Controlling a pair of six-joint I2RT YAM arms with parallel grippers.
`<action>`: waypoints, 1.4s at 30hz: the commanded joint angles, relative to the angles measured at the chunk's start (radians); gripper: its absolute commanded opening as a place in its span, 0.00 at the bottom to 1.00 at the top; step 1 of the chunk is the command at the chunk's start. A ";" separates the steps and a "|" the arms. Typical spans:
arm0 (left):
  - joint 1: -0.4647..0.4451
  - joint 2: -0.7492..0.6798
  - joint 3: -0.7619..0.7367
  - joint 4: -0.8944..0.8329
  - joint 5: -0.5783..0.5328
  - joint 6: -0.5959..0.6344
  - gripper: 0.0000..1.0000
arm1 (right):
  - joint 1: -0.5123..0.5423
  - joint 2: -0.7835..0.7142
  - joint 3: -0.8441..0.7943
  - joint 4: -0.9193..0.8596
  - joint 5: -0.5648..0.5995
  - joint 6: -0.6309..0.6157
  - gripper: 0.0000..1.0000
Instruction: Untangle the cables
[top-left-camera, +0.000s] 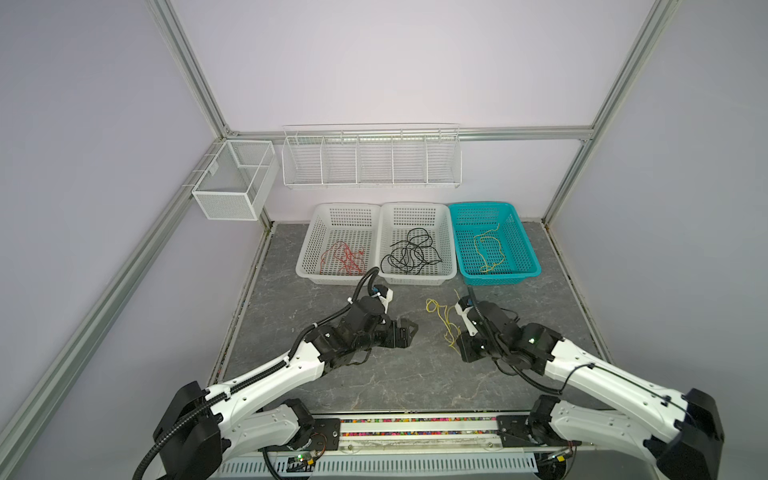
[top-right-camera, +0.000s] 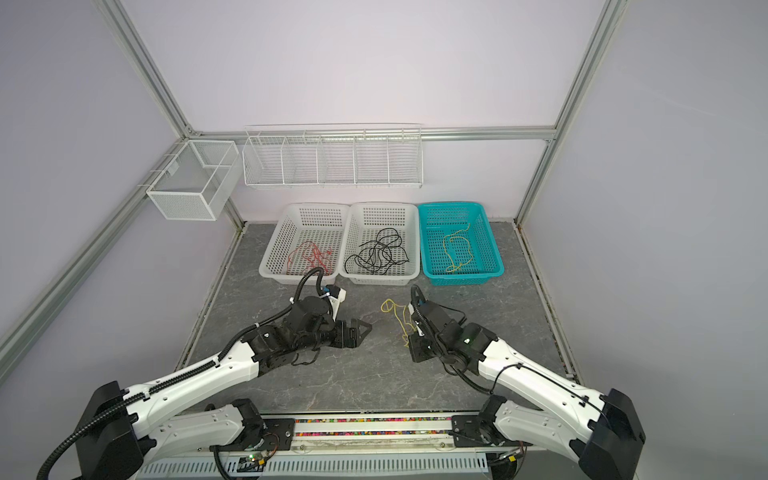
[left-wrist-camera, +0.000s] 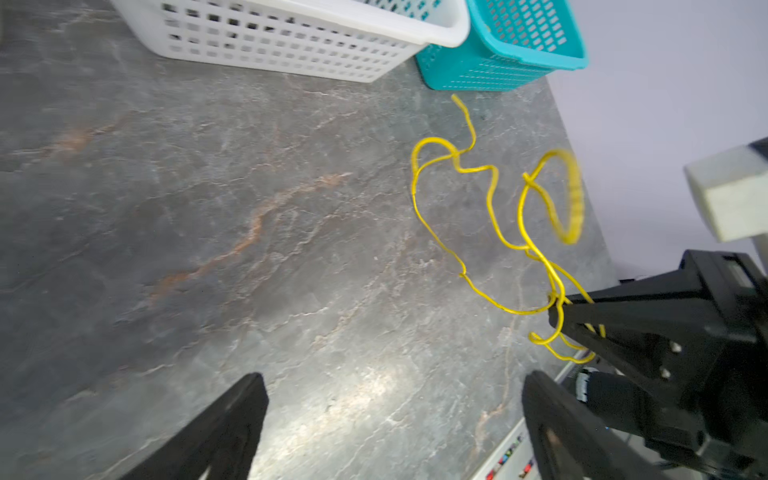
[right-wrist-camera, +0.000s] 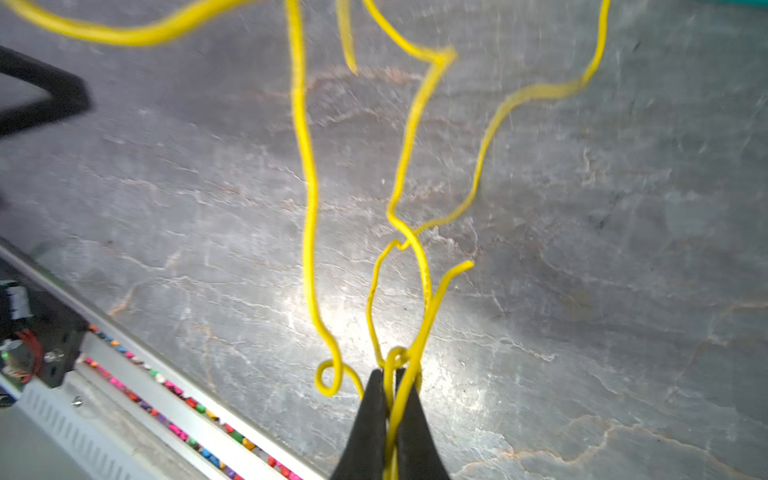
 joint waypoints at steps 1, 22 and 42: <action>-0.028 -0.007 -0.011 0.147 0.052 -0.079 0.97 | -0.004 -0.043 0.035 -0.097 -0.015 -0.040 0.06; -0.252 0.193 0.059 0.455 -0.004 -0.091 0.89 | -0.001 -0.172 0.085 -0.111 -0.156 -0.065 0.06; -0.167 0.258 0.243 0.327 -0.003 -0.088 0.00 | 0.015 -0.330 0.041 -0.138 -0.085 -0.039 0.49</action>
